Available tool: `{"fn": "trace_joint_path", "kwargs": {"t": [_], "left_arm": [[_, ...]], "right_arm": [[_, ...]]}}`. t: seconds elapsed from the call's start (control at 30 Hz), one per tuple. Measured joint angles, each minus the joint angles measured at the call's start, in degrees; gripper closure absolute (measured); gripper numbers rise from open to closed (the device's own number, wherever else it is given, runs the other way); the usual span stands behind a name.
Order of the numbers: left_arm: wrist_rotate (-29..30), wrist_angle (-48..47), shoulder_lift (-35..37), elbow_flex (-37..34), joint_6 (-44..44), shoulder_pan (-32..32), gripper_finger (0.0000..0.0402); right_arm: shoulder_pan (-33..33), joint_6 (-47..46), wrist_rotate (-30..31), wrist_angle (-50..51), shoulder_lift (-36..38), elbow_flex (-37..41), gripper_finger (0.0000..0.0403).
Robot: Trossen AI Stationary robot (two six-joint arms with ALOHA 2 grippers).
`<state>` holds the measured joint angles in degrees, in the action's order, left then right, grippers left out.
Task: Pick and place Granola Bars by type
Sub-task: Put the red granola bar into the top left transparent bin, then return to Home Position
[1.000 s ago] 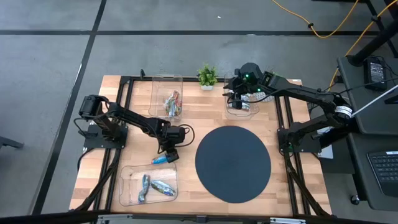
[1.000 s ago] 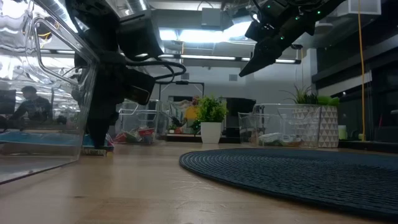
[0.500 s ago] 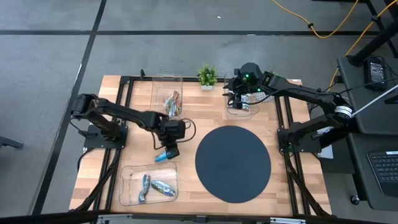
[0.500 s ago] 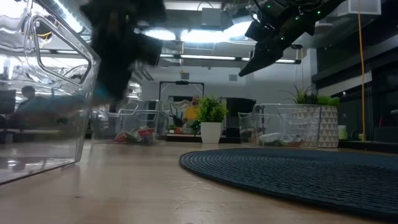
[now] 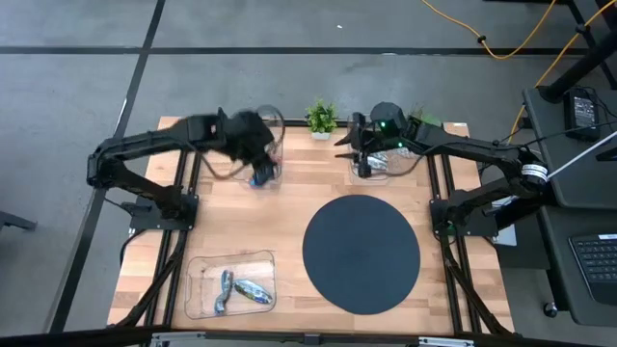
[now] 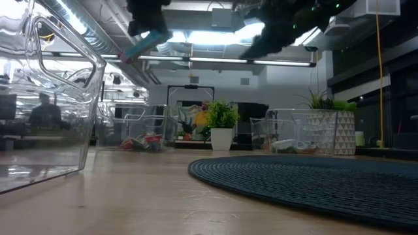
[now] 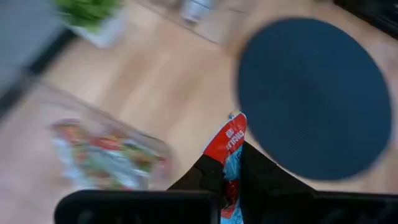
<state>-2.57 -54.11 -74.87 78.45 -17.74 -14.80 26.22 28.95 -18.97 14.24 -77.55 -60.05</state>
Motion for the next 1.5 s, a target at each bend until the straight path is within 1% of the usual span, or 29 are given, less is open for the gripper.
{"fn": "trace_joint_path", "kwargs": {"t": [0.07, 0.27, 0.33, 0.4, 0.53, 0.63, 0.73, 0.8, 0.9, 0.97, 1.07, 1.1, 1.17, 1.23, 1.3, 1.37, 1.43, 1.5], "left_arm": [[-0.82, -0.30, 0.11, 0.18, 2.25, -5.12, 0.0388], [-6.00, -1.13, -2.09, -1.15, 9.81, -19.40, 0.0382], [-9.90, -1.41, -3.05, -1.53, 12.64, -22.86, 0.0368], [-13.06, -2.10, -3.80, -1.57, 13.53, -25.49, 0.0345], [-13.62, -4.15, -4.48, -1.64, 16.03, -27.66, 0.0286], [-13.76, -4.25, -4.44, -1.64, 17.01, -28.50, 0.0243], [-15.80, -5.02, -3.65, -1.64, 17.03, -29.04, 0.0215], [-18.68, -6.50, -2.32, -1.64, 16.47, -29.25, 0.0206], [-25.70, -8.39, 1.37, -1.64, 14.94, -29.19, 0.0204], [-29.82, -8.69, 5.28, -1.64, 13.98, -29.18, 0.0205], [-35.14, -7.25, 13.22, -1.64, 14.91, -28.78, 0.0209], [-36.11, -5.29, 16.17, -1.73, 14.29, -28.00, 0.0209], [-35.71, 2.13, 22.12, -3.51, 9.37, -25.45, 0.0209], [-32.08, 15.66, 28.30, -8.25, 1.70, -21.28, 0.0209], [-24.98, 32.49, 33.83, -15.36, -5.19, -15.69, 0.0209], [-18.48, 50.11, 37.94, -24.36, -8.78, -8.99, 0.0210], [-13.85, 65.49, 40.00, -33.96, -10.41, -2.07, 0.0210], [-11.55, 76.19, 40.72, -42.24, -9.99, 4.24, 0.0210]], "right_arm": [[-2.39, 0.06, 0.18, -1.69, 1.04, 0.00, 0.0245], [-9.29, 0.38, 5.58, -4.17, 6.81, 0.02, 0.0245], [-11.15, 0.21, 7.81, -3.83, 9.53, 0.02, 0.0245], [-12.87, -0.27, 10.09, -2.62, 12.75, 0.02, 0.0245], [-16.84, -3.39, 14.84, -0.75, 19.85, 0.02, 0.0245], [-20.21, -5.81, 17.54, 2.49, 24.34, 0.02, 0.0245], [-23.28, -9.30, 20.38, 8.19, 27.74, 0.02, 0.0245], [-25.10, -12.03, 22.42, 12.21, 29.78, 0.36, 0.0245], [-27.52, -16.75, 24.70, 16.80, 33.37, 1.61, 0.0245], [-29.26, -19.17, 26.26, 17.50, 36.16, 3.34, 0.0245], [-31.77, -21.26, 29.23, 16.72, 40.42, 6.40, 0.0245], [-32.51, -21.64, 30.16, 16.35, 41.80, 7.38, 0.0245], [-33.79, -22.97, 31.32, 16.39, 44.07, 8.91, 0.0245], [-34.82, -24.20, 31.49, 16.25, 45.66, 9.93, 0.0245], [-35.71, -24.39, 31.51, 16.35, 46.50, 10.81, 0.0245], [-36.53, -24.09, 31.51, 16.42, 46.85, 11.19, 0.0245], [-37.05, -23.41, 31.51, 16.35, 46.91, 11.28, 0.0245], [-37.36, -22.17, 31.50, 15.82, 46.76, 11.28, 0.0245]]}}
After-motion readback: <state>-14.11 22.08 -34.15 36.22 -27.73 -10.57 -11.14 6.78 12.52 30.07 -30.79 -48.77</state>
